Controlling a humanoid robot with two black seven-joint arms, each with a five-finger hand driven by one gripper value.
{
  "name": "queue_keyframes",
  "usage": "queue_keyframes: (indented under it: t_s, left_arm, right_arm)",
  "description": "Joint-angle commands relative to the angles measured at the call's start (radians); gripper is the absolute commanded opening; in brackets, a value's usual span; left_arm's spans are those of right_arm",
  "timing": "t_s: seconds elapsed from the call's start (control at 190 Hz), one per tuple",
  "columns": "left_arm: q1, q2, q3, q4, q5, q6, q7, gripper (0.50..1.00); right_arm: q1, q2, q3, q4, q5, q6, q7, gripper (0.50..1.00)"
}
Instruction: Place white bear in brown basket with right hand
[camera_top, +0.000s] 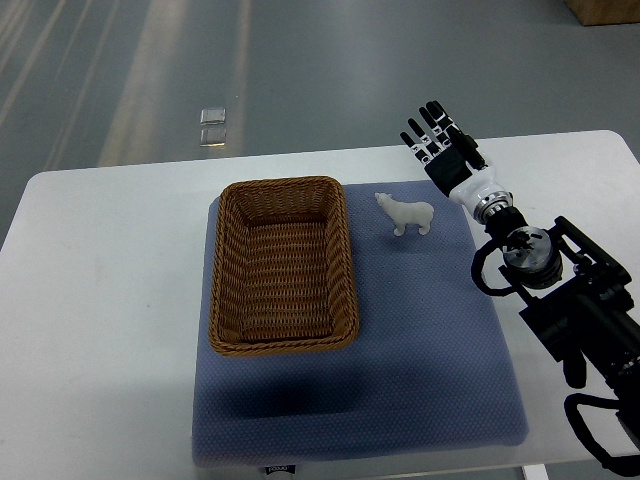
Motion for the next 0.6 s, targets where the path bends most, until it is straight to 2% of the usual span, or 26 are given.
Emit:
queue_keyframes:
  t_s: [0.0,0.41,0.509,0.593]
  left_arm:
    - [0.0,0.0,0.0,-0.001,0.0,0.0,0.0,1.0]
    - [-0.002,0.0,0.0,-0.003,0.0,0.0,0.0,1.0]
    - [-0.002,0.0,0.0,-0.007,0.0,0.002,0.0,1.0]
    - [-0.002,0.0,0.0,-0.012,0.0,0.002,-0.002,1.0]
  right_arm:
    - [0.0,0.0,-0.002,0.0,0.002,0.001,-0.004,0.944]
    - [0.013,-0.022,-0.018,0.003,-0.032,-0.005,-0.007,0.944]
    - [0.026,-0.029,-0.06,0.008,-0.127,-0.005,-0.008,0.944]
    - [0.089,-0.063,-0.114,0.011,-0.261,-0.002,-0.011,0.944]
